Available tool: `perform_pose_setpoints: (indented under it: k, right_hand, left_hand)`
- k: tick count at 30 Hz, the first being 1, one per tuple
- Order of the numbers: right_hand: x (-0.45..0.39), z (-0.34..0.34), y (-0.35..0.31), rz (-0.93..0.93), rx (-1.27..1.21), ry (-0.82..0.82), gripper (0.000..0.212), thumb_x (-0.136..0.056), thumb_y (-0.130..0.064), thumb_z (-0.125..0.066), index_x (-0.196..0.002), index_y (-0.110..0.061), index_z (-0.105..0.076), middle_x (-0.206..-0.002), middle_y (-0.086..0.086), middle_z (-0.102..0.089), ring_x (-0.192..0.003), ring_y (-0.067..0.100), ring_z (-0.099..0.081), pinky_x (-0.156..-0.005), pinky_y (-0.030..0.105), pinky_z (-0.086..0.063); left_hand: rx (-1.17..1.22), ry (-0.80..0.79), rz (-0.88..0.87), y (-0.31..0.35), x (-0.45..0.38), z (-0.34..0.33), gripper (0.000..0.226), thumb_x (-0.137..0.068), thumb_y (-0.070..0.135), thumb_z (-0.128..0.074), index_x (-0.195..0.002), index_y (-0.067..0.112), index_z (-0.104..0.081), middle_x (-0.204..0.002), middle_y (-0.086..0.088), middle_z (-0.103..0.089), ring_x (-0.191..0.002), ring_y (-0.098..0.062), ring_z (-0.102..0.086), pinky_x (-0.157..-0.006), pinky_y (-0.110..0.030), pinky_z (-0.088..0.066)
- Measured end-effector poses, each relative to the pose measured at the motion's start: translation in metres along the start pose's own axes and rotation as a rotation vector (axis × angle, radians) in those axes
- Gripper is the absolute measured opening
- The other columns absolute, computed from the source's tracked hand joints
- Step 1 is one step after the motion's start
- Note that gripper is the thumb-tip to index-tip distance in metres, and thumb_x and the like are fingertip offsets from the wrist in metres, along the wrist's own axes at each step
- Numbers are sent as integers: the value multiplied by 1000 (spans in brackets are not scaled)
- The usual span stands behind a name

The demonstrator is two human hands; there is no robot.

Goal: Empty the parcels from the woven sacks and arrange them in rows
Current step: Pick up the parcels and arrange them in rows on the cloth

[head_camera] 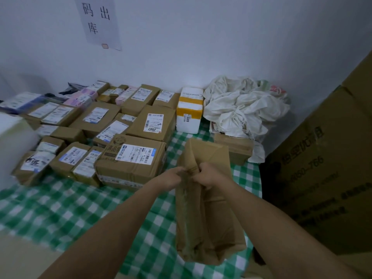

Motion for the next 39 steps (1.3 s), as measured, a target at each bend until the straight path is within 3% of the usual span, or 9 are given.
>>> perform_pose_setpoints:
  k: [5, 12, 15, 19, 22, 28, 34, 37, 39]
  right_hand:
    - [10, 25, -10, 62, 17, -32, 20, -86, -20, -65, -81, -13, -48, -82, 5, -54, -68, 17, -54, -51, 26, -44]
    - [40, 84, -17, 123, -181, -26, 35, -90, -20, -67, -122, -11, -55, -111, 1, -60, -100, 18, -59, -81, 29, -51]
    - [58, 107, -21, 164, -279, 28, 27, -91, -16, -65, -116, -16, -55, -104, -5, -60, -91, 10, -58, -68, 18, -46]
    - [67, 125, -38, 220, -399, 113, 36, -86, -14, -66, -117, -25, -52, -110, -5, -63, -98, 14, -60, -81, 29, -51]
    - [72, 137, -45, 212, -619, 160, 31, -80, -32, -63, -109, -24, -52, -109, 2, -59, -87, 16, -59, -76, 31, -48]
    - [71, 149, -39, 114, -1030, 173, 120, -47, -101, -40, -130, -17, -56, -123, 8, -64, -108, 28, -63, -88, 51, -54]
    - [81, 158, -38, 108, -1142, 94, 81, -82, -80, -36, -114, -11, -62, -111, 18, -65, -102, 36, -63, -78, 47, -55]
    - [81, 162, -40, 157, -1065, 156, 48, -89, -56, -50, -115, -16, -53, -105, 16, -61, -81, 30, -65, -68, 40, -55]
    - [80, 168, -39, 198, -1051, 168, 51, -87, -43, -59, -129, -25, -39, -106, 16, -59, -72, 28, -66, -65, 39, -56]
  left_hand:
    - [43, 171, 13, 4, 4, 21, 48, -103, 31, -36, -149, 22, -27, -148, -7, -38, -133, -30, -39, -107, -40, -32]
    - [299, 284, 114, 11, -5, 53, 104, -74, 87, -22, -151, 16, -22, -156, -11, -25, -142, -34, -25, -115, -54, -22]
    - [423, 320, 72, 41, 11, 68, 93, -83, 78, -26, -152, 15, -20, -154, -9, -29, -139, -32, -32, -112, -48, -29]
    - [463, 465, -69, 82, 26, 94, 75, -94, 63, -30, -150, 15, -21, -151, -8, -33, -135, -30, -37, -109, -47, -35]
    - [467, 537, -168, 110, 37, 113, 71, -94, 64, -26, -150, 19, -20, -151, -6, -33, -135, -28, -36, -107, -46, -34]
    - [559, 488, -168, 137, 44, 126, 85, -86, 77, -15, -154, 26, -4, -160, -2, -13, -145, -28, -18, -116, -54, -18]
    - [612, 432, -172, 144, 38, 122, 99, -75, 87, -23, -152, 29, 3, -160, 0, -12, -143, -30, -21, -111, -58, -26]
    - [642, 338, -168, 142, 33, 121, 116, -58, 99, -23, -150, 30, -20, -155, -1, -29, -138, -28, -33, -109, -56, -31]
    - [688, 227, -213, 147, 35, 120, 103, -68, 93, -19, -144, 27, -40, -142, -4, -48, -128, -27, -47, -99, -49, -43]
Point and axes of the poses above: each hand's wrist, its own x-axis away from the middle knuckle, its own z-axis out of the back of the hand, y = z × x, the point moved 3 cm from there along -x, towards the middle knuckle
